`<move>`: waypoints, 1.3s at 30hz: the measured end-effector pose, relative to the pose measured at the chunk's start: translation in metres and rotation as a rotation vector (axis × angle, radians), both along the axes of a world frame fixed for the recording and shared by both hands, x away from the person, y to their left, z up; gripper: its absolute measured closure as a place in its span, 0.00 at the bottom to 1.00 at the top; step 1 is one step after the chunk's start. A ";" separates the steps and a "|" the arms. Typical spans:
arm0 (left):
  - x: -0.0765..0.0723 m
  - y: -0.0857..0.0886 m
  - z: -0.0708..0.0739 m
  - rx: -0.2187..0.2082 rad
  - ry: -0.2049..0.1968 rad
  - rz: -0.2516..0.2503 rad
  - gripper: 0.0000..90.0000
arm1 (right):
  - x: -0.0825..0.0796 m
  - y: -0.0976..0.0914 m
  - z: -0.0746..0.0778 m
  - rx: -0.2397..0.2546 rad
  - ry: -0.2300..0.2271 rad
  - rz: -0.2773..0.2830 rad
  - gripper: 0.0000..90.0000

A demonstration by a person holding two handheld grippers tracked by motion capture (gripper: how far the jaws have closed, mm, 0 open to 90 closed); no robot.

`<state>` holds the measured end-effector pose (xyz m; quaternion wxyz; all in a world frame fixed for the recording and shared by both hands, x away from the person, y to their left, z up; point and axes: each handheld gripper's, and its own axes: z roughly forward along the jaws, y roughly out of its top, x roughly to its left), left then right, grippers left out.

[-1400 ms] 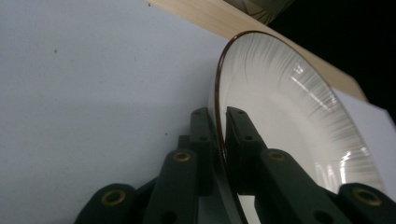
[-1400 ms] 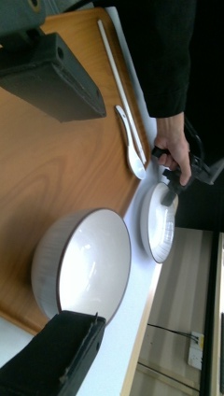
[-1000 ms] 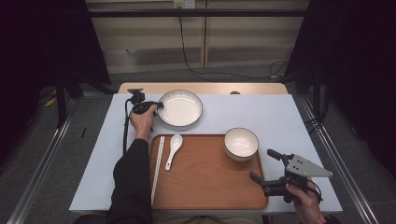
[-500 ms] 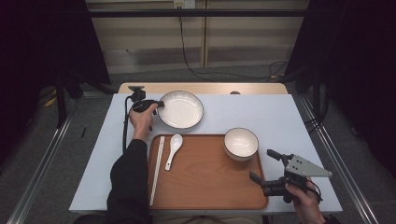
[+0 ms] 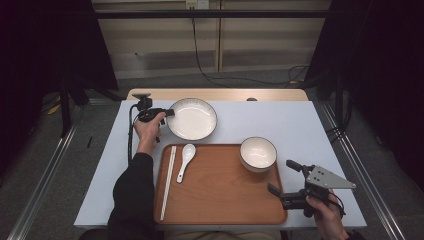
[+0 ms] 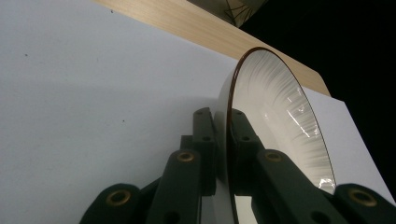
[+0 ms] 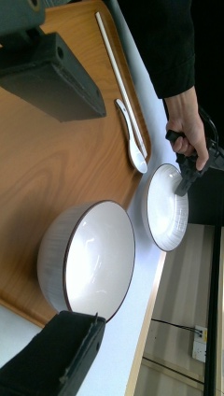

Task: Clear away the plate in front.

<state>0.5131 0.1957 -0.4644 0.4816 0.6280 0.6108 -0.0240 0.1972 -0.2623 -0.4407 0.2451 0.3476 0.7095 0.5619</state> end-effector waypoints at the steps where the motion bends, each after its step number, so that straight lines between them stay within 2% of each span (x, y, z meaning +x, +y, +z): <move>1: -0.002 0.000 0.002 0.000 -0.004 -0.005 0.93 | 0.000 0.000 0.000 0.002 -0.001 0.000 0.02; 2: -0.003 0.001 0.004 0.001 -0.011 -0.010 0.93 | 0.000 0.000 0.000 0.000 0.000 0.000 0.02; 4: -0.005 0.002 0.006 -0.011 0.000 -0.033 0.93 | 0.000 0.000 0.000 0.003 0.004 -0.005 0.02; 6: -0.007 0.003 0.009 -0.013 -0.012 -0.046 0.93 | 0.000 -0.001 0.000 -0.001 0.002 -0.006 0.02; 12: -0.016 0.004 0.024 -0.017 -0.028 -0.044 0.93 | -0.002 -0.001 0.000 0.005 0.005 -0.010 0.02; 19: -0.027 -0.003 0.045 -0.015 -0.071 -0.089 0.93 | -0.002 -0.001 -0.001 0.001 0.002 -0.010 0.02; 21: -0.030 -0.002 0.048 -0.028 -0.062 -0.095 0.93 | -0.002 -0.002 -0.001 0.006 0.006 -0.017 0.02; 23: -0.036 -0.003 0.052 -0.010 -0.075 -0.102 0.93 | -0.002 -0.002 0.000 0.004 0.003 -0.014 0.02; 26: -0.040 -0.003 0.055 -0.004 -0.088 -0.113 0.93 | -0.003 -0.001 0.000 0.007 0.008 -0.016 0.02; 31: -0.046 -0.006 0.058 -0.047 -0.082 -0.142 0.93 | -0.003 0.000 0.000 0.006 0.001 -0.019 0.02; 32: -0.049 -0.008 0.060 -0.036 -0.088 -0.140 0.93 | -0.003 0.000 0.000 0.004 0.000 -0.018 0.02; 39: -0.062 -0.011 0.070 -0.048 -0.100 -0.191 0.93 | -0.004 0.001 0.001 0.003 -0.003 -0.017 0.02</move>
